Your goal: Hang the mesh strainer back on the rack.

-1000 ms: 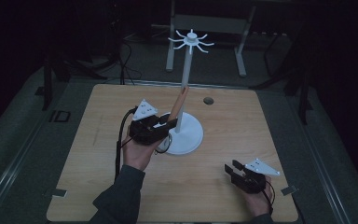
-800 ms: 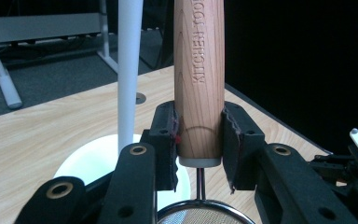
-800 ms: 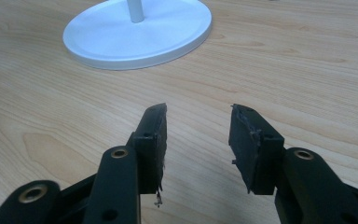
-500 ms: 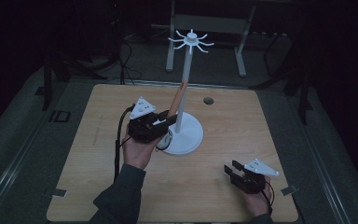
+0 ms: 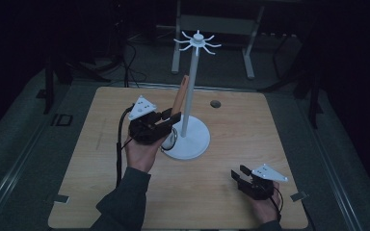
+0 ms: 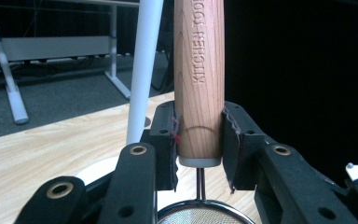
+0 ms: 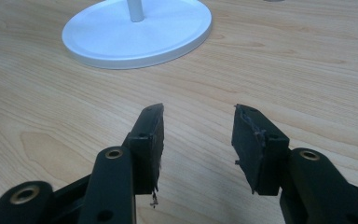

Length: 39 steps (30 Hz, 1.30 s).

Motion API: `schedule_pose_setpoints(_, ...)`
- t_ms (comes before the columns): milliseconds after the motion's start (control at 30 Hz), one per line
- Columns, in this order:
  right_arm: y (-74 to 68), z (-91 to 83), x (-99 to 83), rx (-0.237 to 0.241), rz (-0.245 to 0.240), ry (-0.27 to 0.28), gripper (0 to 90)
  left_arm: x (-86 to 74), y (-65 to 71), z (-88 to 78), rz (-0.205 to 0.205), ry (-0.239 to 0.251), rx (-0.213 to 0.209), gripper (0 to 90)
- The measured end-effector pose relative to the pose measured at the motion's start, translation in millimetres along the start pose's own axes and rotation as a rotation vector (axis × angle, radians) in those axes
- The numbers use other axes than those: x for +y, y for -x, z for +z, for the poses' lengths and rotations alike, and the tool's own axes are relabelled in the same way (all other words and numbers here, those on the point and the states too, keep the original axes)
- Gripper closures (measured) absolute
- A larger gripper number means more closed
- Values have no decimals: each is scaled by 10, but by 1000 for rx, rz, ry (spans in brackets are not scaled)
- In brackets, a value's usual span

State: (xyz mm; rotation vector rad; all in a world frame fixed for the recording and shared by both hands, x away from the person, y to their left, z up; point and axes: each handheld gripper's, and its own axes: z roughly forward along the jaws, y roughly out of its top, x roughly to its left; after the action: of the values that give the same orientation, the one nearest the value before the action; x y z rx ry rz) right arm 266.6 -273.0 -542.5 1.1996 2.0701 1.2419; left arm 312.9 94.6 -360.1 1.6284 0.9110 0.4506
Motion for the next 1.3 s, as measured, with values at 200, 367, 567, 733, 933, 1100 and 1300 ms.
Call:
schedule_pose_setpoints(200,-3,6,-3,1,-3,-3,529,60,9,-13,-12,29,10,689)
schedule_pose_setpoints(367,-7,3,-2,2,-6,-1,529,122,12,-22,-23,53,16,688)
schedule_pose_setpoints(567,-8,-1,-1,6,-11,2,525,166,-7,-33,-49,89,21,689)
schedule_pose_setpoints(733,-15,-1,-2,8,-14,0,525,213,-42,-36,-51,103,34,689)
schedule_pose_setpoints(933,-20,1,-3,8,-15,-2,523,268,-85,-54,-79,131,22,689)
schedule_pose_setpoints(1100,-24,5,-3,10,-15,-3,519,312,-96,-69,-93,157,2,688)
schedule_pose_setpoints(1300,-26,7,-2,12,-19,-2,519,382,-96,-65,-94,171,2,688)
